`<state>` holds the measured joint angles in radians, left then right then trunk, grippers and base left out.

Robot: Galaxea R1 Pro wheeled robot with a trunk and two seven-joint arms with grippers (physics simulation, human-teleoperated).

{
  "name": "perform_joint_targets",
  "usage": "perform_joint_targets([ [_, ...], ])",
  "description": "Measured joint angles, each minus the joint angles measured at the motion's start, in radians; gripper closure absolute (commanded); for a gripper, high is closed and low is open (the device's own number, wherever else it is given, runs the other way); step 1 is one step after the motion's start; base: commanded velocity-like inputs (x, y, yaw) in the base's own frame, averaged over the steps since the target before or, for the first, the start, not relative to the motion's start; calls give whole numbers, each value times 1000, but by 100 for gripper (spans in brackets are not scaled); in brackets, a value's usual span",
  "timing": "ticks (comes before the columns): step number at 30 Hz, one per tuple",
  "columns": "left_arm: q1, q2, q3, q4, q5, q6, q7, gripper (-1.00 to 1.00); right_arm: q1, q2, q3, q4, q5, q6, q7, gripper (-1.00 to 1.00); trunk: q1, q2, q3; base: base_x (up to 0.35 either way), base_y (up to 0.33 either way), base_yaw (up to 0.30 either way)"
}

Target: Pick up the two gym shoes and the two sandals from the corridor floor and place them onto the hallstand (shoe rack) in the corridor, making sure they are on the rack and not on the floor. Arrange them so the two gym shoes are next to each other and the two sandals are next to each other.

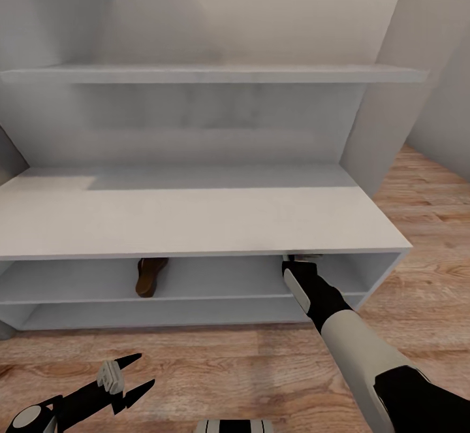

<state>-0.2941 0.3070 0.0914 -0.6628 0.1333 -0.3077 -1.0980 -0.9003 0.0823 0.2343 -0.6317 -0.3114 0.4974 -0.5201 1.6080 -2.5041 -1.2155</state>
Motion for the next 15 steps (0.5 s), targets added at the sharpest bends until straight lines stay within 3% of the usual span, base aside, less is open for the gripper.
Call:
perform_joint_targets([
  [1,0,0,0,0,0,0,0,-100,0,0,0,0,0,0,0,-100,0,0,0,2,0,0],
  [15,0,1,0,-1,1,0,0,-100,0,0,-1,19,-10,-4,1,-100,0,0,0,0,0,0],
])
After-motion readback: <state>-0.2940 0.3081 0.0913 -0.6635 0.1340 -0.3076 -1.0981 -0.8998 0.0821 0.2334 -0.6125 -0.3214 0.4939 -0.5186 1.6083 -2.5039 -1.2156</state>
